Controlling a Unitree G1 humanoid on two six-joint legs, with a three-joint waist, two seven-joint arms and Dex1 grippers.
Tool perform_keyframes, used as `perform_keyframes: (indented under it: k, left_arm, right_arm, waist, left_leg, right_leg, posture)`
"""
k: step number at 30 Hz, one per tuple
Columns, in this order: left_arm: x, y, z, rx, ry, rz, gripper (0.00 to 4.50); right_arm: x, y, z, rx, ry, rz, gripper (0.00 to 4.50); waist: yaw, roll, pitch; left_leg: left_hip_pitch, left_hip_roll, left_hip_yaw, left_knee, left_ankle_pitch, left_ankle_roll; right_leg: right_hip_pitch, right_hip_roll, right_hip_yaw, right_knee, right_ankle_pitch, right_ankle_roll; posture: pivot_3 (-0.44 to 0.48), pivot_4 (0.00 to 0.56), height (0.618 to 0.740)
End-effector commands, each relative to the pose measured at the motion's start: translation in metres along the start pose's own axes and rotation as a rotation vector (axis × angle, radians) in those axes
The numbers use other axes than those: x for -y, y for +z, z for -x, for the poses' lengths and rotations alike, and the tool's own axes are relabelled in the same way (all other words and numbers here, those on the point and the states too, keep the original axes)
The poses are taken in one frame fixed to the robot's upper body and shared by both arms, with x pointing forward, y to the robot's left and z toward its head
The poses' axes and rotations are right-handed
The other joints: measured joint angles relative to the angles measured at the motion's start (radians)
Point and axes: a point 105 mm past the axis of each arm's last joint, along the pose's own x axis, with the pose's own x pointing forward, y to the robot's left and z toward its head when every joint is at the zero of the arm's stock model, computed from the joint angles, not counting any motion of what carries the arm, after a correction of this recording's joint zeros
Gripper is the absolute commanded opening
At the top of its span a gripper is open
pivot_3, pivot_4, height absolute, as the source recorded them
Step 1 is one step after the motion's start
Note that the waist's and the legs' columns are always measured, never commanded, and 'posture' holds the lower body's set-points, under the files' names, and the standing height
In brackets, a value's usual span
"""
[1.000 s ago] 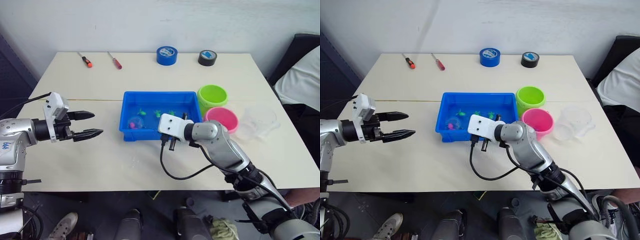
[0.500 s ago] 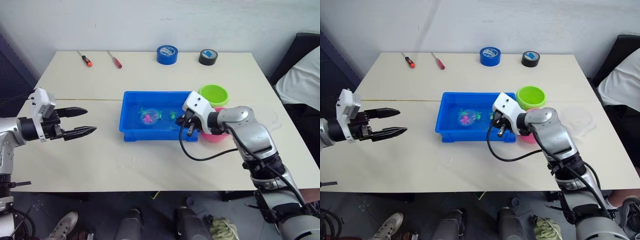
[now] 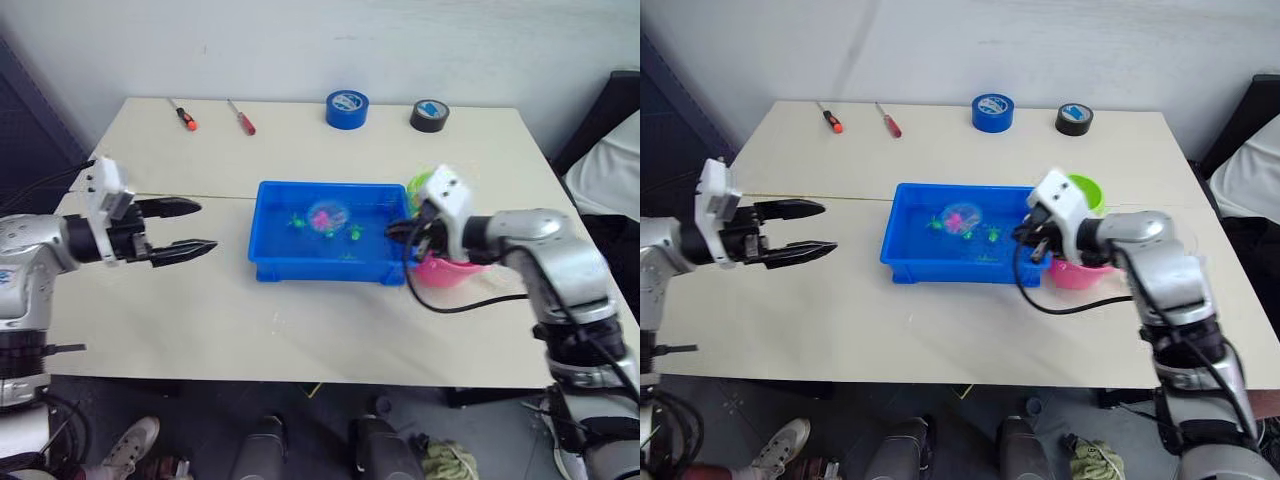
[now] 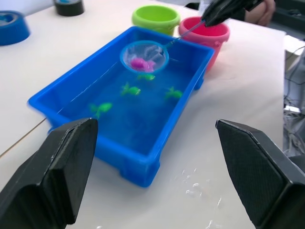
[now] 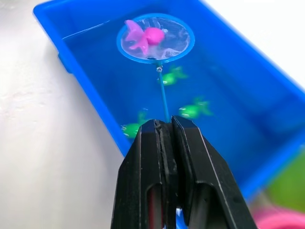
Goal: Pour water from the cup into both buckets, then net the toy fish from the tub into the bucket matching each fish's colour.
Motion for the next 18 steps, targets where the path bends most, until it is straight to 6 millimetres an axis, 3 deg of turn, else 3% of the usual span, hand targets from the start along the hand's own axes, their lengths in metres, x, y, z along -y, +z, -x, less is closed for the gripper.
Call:
perform_keyframes:
  k: [1,7,10,13,18]
  left_arm:
    - [0.001,0.011,-0.009,0.029,-0.057,-0.045,4.31]
    - [-0.004,0.011,-0.028,0.043,-0.134,-0.064,4.31]
    - [-0.006,0.013,-0.035,0.053,-0.164,-0.07,4.31]
    - [-0.009,0.015,-0.042,0.066,-0.188,-0.075,4.31]
    - [-0.011,0.017,-0.046,0.072,-0.215,-0.086,4.31]
  right_arm:
    - [0.009,0.014,0.041,0.047,-0.065,0.026,0.0]
    - [0.02,-0.005,0.1,-0.06,-0.228,0.015,0.0]
    - [0.025,-0.018,0.119,-0.117,-0.324,0.008,0.0]
    - [0.029,-0.031,0.131,-0.173,-0.409,0.033,0.0]
    - [0.038,-0.04,0.131,-0.229,-0.506,0.153,0.0]
  waist:
    - [-0.001,0.0,0.0]
    - [-0.009,0.0,0.0]
    - [-0.012,0.0,0.0]
    - [-0.009,0.0,0.0]
    - [-0.012,0.0,0.0]
  left_leg:
    - [0.0,0.0,0.0,0.0,0.0,0.0]
    - [0.001,0.0,0.001,0.0,0.0,0.0]
    - [0.001,0.0,0.001,0.0,0.0,0.0]
    - [0.001,0.0,0.002,0.001,0.0,0.0]
    - [0.001,-0.001,0.002,0.002,0.0,0.0]
  right_leg:
    - [0.0,0.0,0.0,0.0,0.0,0.0]
    - [0.0,0.005,0.001,0.0,0.0,0.0]
    - [0.0,0.006,0.001,0.001,0.0,0.0]
    - [0.0,0.006,0.002,0.002,0.0,0.0]
    - [0.0,0.006,0.003,0.002,0.0,0.001]
  posture:
    - [0.0,0.15,0.734]
    - [0.0,0.15,0.734]
    - [0.0,0.15,0.734]
    - [0.0,0.15,0.734]
    - [0.0,0.15,0.734]
